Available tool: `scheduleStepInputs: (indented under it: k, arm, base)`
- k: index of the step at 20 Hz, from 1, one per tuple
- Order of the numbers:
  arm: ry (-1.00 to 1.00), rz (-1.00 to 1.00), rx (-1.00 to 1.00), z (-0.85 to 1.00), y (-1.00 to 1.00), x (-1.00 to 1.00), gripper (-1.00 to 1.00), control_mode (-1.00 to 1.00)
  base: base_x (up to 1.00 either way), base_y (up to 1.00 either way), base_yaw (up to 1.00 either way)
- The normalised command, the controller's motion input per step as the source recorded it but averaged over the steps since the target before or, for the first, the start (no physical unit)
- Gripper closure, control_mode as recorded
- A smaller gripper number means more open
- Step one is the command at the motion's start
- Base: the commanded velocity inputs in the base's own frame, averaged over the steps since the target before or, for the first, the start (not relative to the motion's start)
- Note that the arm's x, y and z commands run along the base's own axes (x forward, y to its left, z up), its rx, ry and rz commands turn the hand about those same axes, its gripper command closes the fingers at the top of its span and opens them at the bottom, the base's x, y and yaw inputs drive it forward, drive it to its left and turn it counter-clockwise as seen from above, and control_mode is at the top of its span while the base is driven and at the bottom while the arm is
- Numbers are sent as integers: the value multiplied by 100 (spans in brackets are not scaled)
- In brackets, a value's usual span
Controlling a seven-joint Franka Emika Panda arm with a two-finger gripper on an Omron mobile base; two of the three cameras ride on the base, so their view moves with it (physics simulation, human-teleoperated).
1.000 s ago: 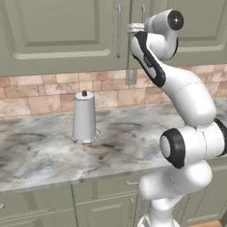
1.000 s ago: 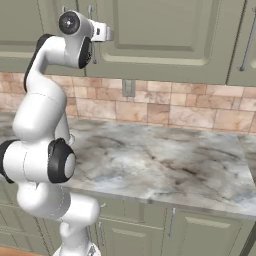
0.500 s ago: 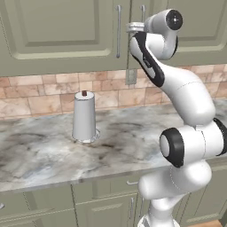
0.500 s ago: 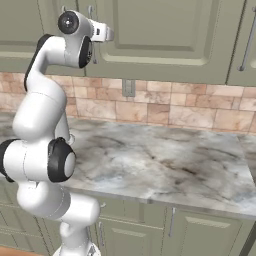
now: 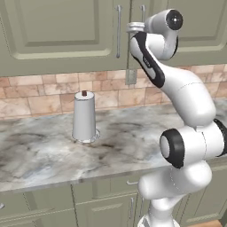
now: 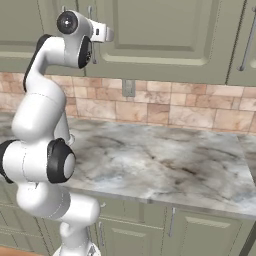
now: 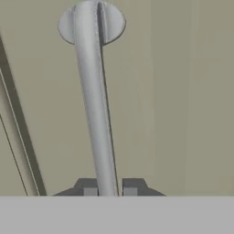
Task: The dining table condiment station is running low on mustard. Refill the condiment station by opening the cabinet and taking the mustard from the cabinet and placing it on the dining table.
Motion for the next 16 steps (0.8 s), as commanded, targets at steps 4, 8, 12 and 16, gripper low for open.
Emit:
scheduleStepInputs:
  k: [4, 8, 12, 16]
  arm:
    - [4, 3, -5, 0, 0, -55, 100, -100]
    - [0, 0, -3, 0, -27, -98, 100, -100]
    - [0, 0, 0, 6, -66, -100, 100, -100]
    - [0, -4, 1, 8, -78, -100, 100, -100]
  base:
    - [0, 0, 0]
    - [0, 0, 0]
    - [0, 0, 0]
    - [0, 0, 0]
